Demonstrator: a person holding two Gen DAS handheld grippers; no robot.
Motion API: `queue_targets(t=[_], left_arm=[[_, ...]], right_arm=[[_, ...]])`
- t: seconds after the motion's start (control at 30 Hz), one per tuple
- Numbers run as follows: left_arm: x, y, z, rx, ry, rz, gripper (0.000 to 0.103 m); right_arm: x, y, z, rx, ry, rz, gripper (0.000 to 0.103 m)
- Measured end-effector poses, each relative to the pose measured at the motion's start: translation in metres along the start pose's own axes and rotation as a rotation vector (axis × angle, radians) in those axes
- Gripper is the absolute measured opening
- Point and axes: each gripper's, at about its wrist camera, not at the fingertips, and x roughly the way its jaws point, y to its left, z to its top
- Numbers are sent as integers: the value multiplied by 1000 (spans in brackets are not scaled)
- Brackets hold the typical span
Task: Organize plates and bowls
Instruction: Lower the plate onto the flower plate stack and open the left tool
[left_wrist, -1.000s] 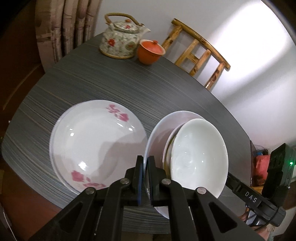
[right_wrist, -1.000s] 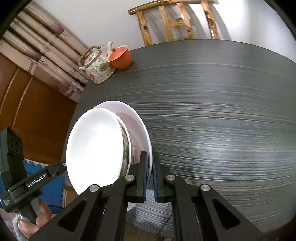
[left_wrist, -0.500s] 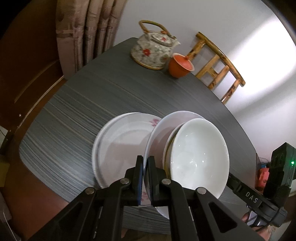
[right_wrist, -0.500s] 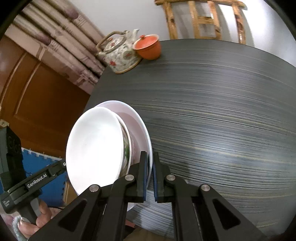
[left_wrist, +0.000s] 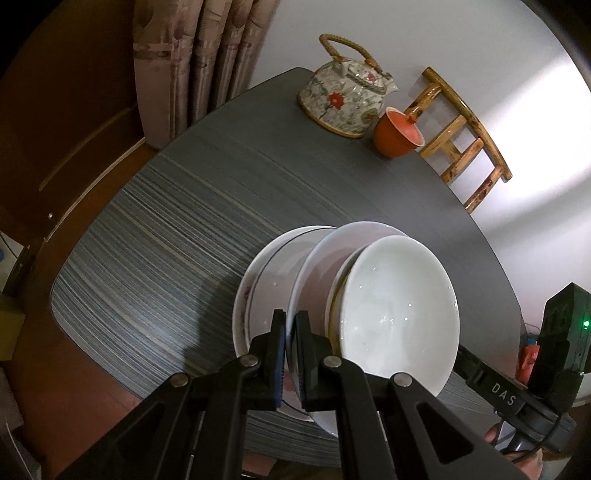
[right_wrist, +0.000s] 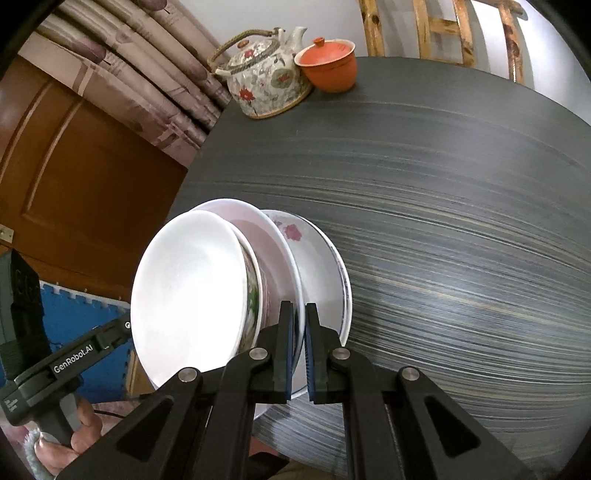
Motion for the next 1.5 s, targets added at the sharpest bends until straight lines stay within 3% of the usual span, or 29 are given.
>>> queue_targets(t=[0.43, 1.0, 1.17, 1.33, 1.43, 1.5], left_arm=[[16, 7, 2, -8, 26, 24, 4], [16, 8, -4, 12, 4, 35, 6], [15, 1, -5, 53, -14, 68, 8], [11, 3, -10, 75, -30, 121, 25], [7, 4, -13, 80, -40, 127, 26], [4, 4, -16, 86, -45, 132, 28]], right_arm=[[13, -4, -1, 13, 30, 3, 7], [13, -7, -6, 31, 31, 27, 9], [14, -4, -6, 14, 31, 13, 9], [11, 0, -9, -30, 9, -48, 20], [8, -4, -12, -24, -4, -54, 27], [3, -5, -13, -29, -19, -60, 40]])
